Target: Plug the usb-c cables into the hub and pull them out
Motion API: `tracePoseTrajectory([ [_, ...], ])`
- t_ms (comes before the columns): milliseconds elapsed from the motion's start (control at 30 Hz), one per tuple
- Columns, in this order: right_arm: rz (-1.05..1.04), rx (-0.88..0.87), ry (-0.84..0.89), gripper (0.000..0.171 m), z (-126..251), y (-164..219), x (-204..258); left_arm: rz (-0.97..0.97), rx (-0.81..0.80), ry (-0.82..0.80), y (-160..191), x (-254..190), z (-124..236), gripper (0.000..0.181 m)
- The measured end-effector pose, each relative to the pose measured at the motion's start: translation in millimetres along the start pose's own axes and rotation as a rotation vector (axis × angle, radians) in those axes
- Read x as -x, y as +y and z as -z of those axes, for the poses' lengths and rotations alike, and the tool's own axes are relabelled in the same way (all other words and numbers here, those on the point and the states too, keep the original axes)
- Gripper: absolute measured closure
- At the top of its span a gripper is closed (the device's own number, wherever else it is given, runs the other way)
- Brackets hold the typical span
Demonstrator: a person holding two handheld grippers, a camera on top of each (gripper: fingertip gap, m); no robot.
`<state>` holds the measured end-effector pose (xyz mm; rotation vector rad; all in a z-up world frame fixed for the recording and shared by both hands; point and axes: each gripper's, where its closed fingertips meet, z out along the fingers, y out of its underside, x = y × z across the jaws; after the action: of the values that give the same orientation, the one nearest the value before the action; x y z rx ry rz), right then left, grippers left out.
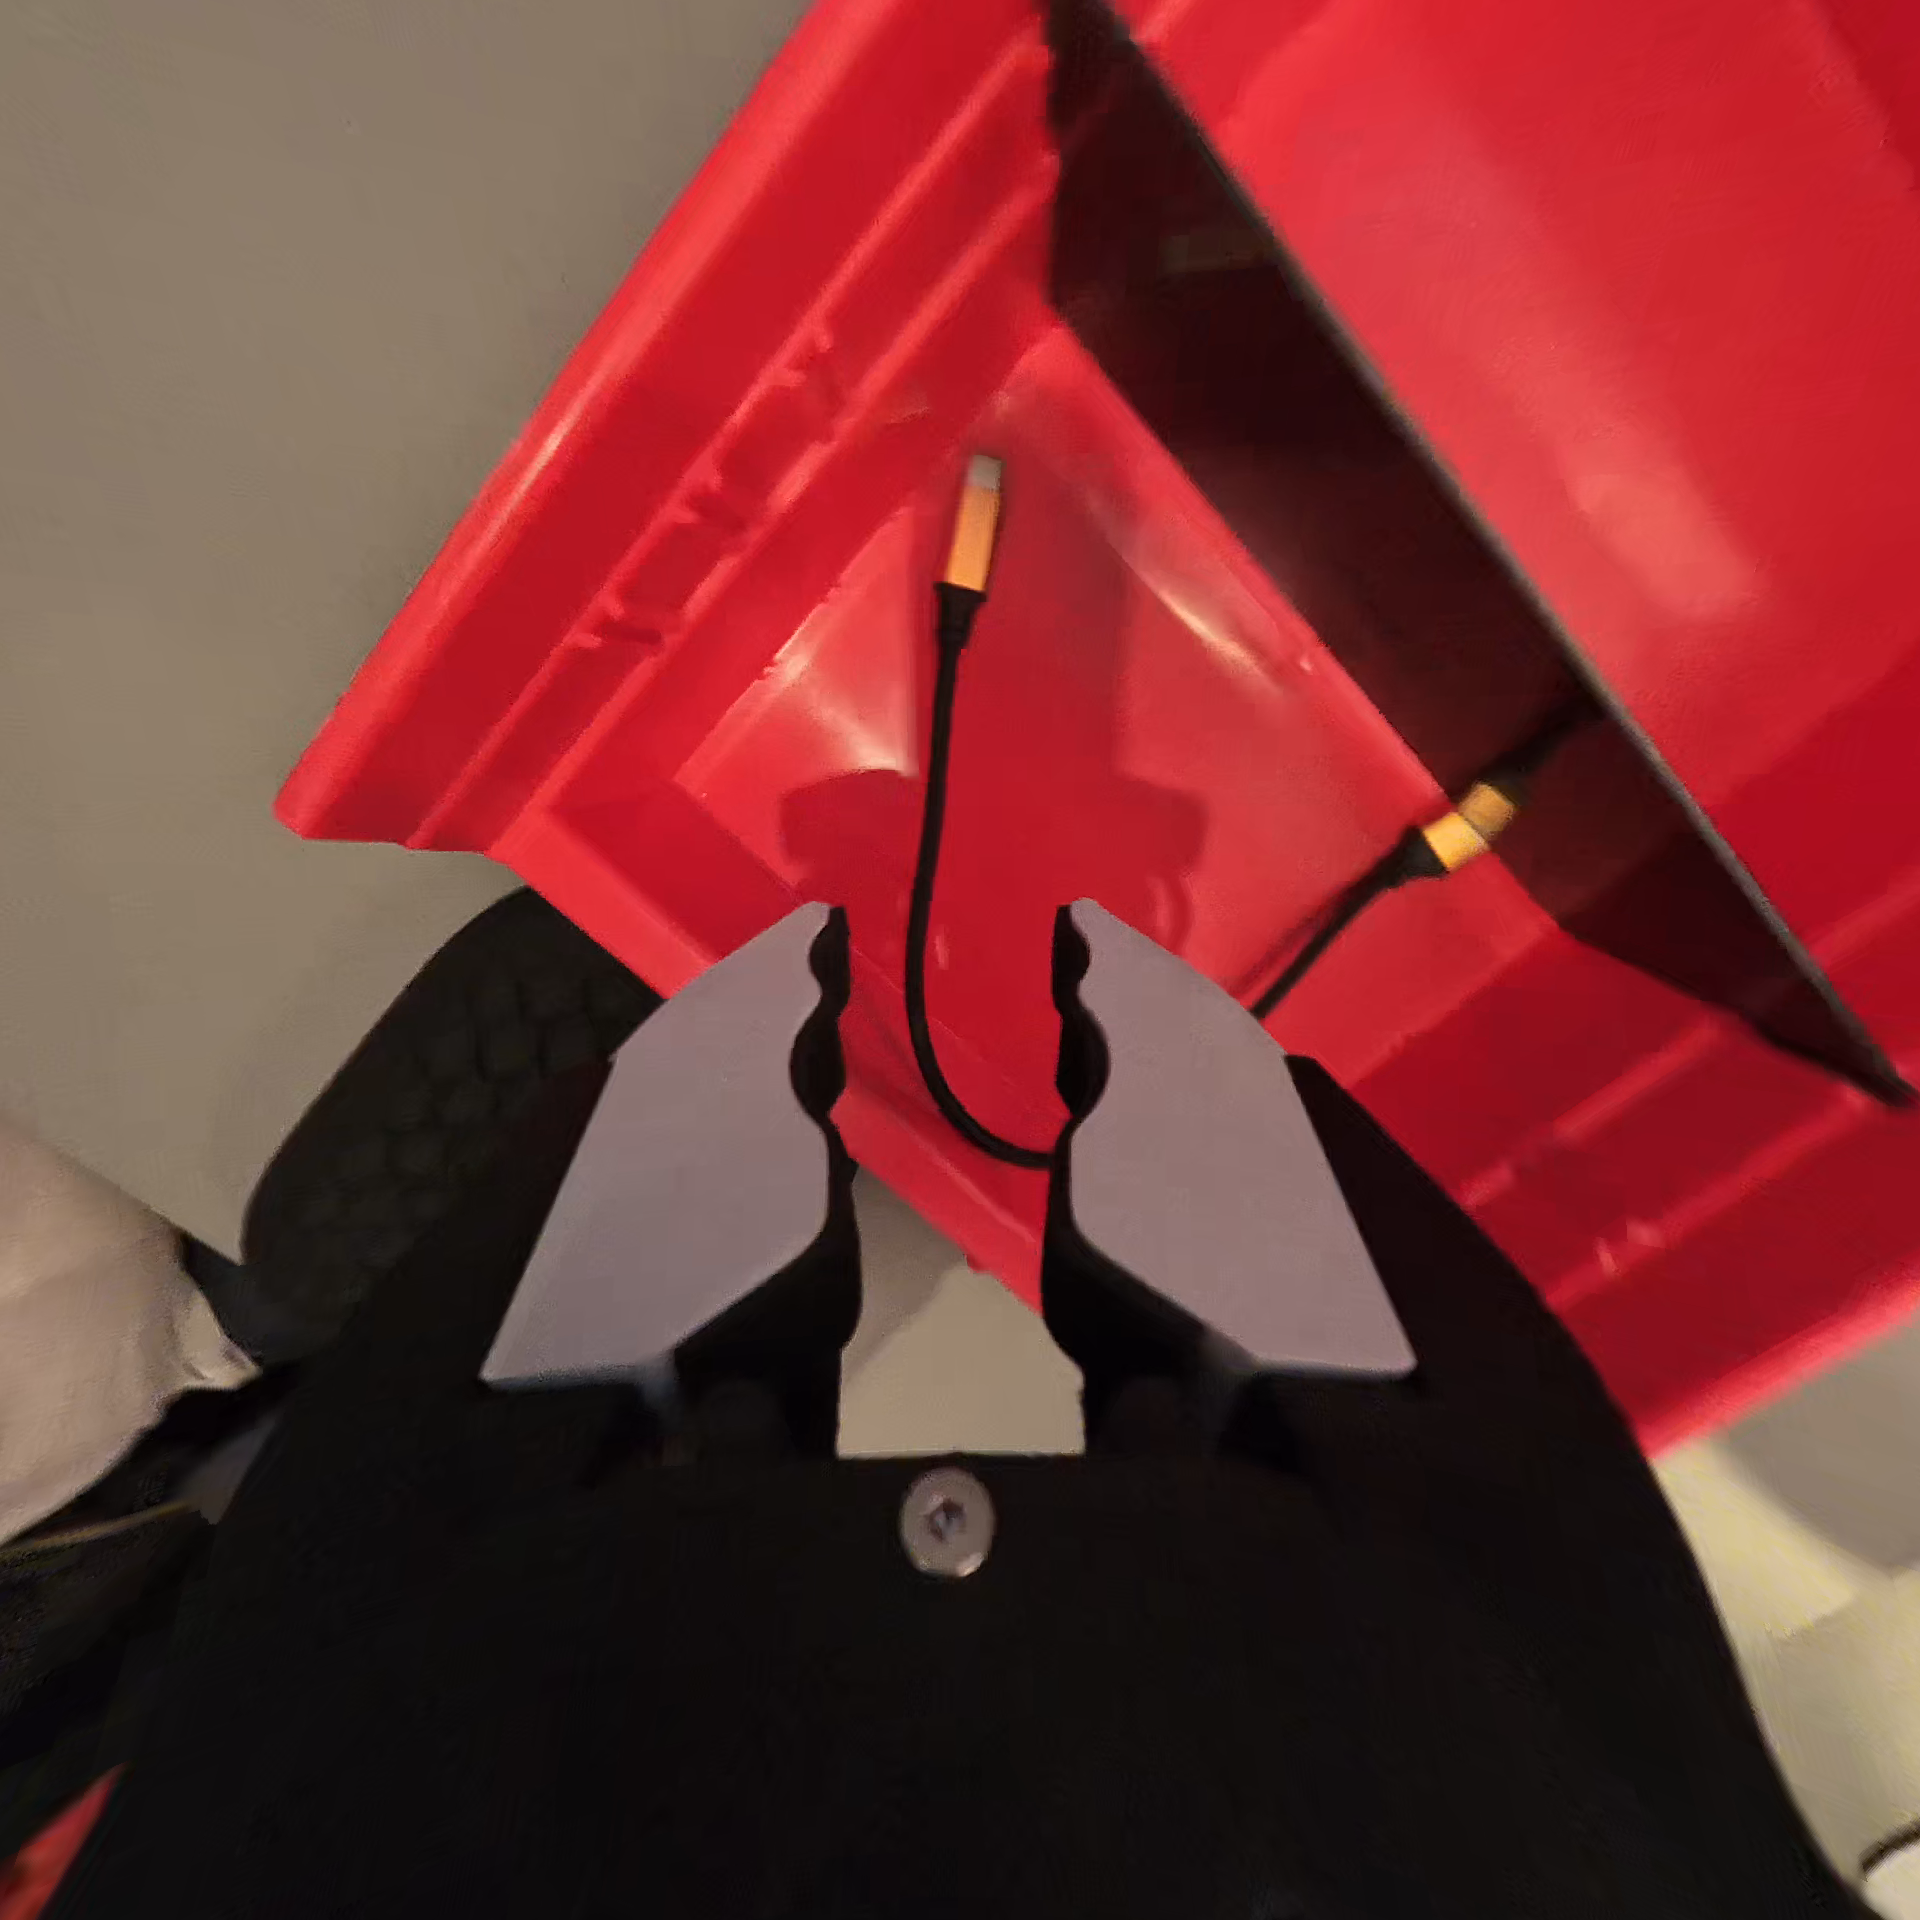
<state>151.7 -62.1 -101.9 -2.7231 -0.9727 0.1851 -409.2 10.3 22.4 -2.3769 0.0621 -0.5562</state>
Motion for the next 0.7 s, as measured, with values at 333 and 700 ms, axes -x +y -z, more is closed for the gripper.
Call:
tracePoseTrajectory([
  [333,0.187,0.249,-0.05,0.163,-47,18,3,-0.044,-0.005,-0.009,-2,-12,3,0.164],
  [700,0.213,0.237,-0.238,0.166,38,11,20,-0.054,-0.016,0.01,-2,-15,7,0.164],
])
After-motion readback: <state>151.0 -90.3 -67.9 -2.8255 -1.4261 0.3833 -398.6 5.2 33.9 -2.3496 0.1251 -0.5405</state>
